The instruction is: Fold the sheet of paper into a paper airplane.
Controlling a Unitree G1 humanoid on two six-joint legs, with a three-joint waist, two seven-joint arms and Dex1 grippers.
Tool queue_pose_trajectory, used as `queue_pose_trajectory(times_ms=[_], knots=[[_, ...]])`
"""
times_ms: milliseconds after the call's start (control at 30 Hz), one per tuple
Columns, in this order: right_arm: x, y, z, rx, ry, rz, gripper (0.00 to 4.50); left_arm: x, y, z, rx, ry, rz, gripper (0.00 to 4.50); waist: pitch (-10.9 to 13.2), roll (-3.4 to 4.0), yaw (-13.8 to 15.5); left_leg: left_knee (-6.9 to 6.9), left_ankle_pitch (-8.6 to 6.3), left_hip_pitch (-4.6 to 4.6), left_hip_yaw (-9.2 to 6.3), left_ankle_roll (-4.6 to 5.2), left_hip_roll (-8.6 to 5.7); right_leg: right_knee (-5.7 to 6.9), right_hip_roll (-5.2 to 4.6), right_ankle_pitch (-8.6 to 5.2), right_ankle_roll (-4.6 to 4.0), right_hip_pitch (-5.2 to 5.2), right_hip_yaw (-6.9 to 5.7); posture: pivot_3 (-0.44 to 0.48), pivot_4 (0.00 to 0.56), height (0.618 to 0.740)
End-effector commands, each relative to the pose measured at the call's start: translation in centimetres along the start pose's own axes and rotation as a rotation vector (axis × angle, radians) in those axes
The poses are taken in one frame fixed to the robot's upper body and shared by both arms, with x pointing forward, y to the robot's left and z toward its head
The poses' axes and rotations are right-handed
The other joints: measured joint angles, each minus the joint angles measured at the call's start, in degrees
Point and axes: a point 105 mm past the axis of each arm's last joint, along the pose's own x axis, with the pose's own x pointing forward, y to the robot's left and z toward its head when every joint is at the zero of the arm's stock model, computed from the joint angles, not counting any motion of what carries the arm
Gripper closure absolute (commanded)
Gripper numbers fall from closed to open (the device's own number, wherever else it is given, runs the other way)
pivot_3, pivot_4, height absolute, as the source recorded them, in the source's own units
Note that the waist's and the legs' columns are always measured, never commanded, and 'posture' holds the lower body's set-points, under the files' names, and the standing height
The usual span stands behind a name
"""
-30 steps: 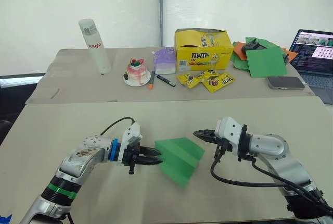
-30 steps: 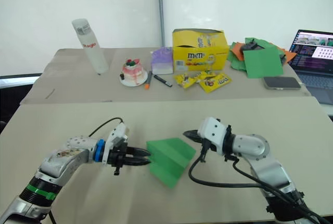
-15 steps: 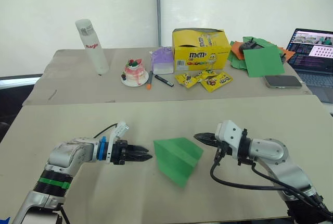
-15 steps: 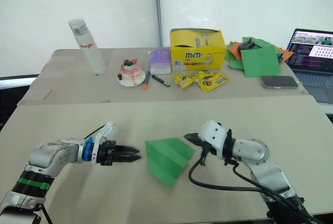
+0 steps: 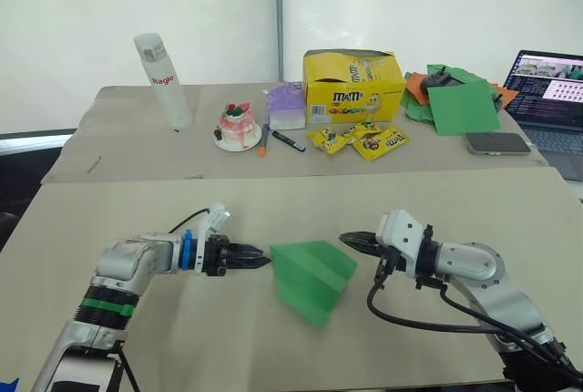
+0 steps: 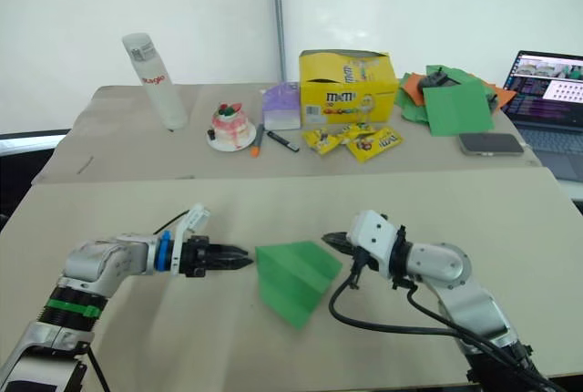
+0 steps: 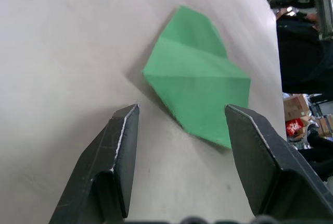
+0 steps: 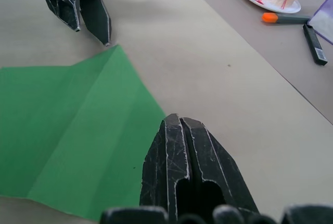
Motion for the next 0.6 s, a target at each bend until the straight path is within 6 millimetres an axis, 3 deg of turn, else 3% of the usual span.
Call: queue_pose_trajectory(times_ms=[33, 200, 433, 600], knots=[[0.0, -0.4, 1.5, -0.03, -0.046, -0.017, 4.5, 1.6, -0.4, 1.0, 0.017, -0.018, -0.028, 1.73, 0.0, -0.01, 0.1, 0.03, 0.0, -0.01, 0.0, 0.0, -0.01, 0.0, 0.0, 0.0, 0.0, 0.0, 0.0, 0.0, 0.15, 0.74], [-0.3, -0.6, 1.6, -0.03, -0.044, -0.024, 4.5, 1.8, 0.5, 1.1, -0.018, -0.03, 0.007, 1.73, 0.0, 0.0, -0.3, 0.01, 0.01, 0.0, 0.01, -0.01, 0.04, 0.03, 0.08, 0.0, 0.0, -0.03, 0.01, 0.0, 0.15, 0.74], [-0.3, -0.6, 1.5, -0.025, -0.042, -0.035, 4.5, 0.2, 1.5, 1.3, -0.032, -0.039, 0.051, 1.73, 0.0, 0.0, -0.5, 0.0, 0.01, 0.0, -0.01, -0.02, 0.04, 0.03, 0.07, 0.0, 0.0, -0.03, 0.01, 0.0, 0.15, 0.74], [-0.1, -0.7, 1.7, -0.028, -0.047, -0.035, 4.5, 1.6, 0.7, 1.5, -0.041, -0.043, -0.008, 1.73, 0.0, 0.0, -0.3, 0.01, 0.02, 0.0, -0.02, -0.04, 0.01, 0.03, 0.03, 0.0, 0.0, -0.01, 0.0, 0.0, 0.15, 0.74]])
